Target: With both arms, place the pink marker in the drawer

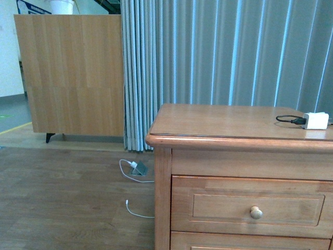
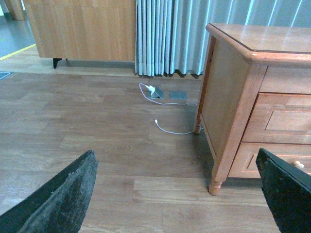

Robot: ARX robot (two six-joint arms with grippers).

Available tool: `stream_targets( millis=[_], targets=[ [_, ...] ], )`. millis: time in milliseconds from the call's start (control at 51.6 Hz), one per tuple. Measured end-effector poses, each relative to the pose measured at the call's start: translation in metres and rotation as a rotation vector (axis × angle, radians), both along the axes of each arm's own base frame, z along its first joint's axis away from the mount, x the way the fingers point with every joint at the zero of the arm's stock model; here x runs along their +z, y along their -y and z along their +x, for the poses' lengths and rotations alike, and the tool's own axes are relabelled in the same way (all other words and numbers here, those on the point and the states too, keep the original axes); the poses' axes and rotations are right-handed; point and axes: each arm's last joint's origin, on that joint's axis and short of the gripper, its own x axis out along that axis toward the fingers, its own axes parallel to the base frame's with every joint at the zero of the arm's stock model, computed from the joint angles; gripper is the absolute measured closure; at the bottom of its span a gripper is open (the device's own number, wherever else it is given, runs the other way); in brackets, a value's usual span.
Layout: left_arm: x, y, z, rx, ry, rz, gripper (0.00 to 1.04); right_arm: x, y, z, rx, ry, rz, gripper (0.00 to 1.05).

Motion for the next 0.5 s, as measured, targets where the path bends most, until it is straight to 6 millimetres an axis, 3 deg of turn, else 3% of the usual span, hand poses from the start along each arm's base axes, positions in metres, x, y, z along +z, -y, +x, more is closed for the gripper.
stream_targets(
  millis=[504],
  targets=[
    [0.0, 0.0, 0.0, 0.0, -0.001, 0.0, 0.06, -0.013, 0.0, -0.016, 0.001, 0.006, -0.001, 1.03]
  ],
)
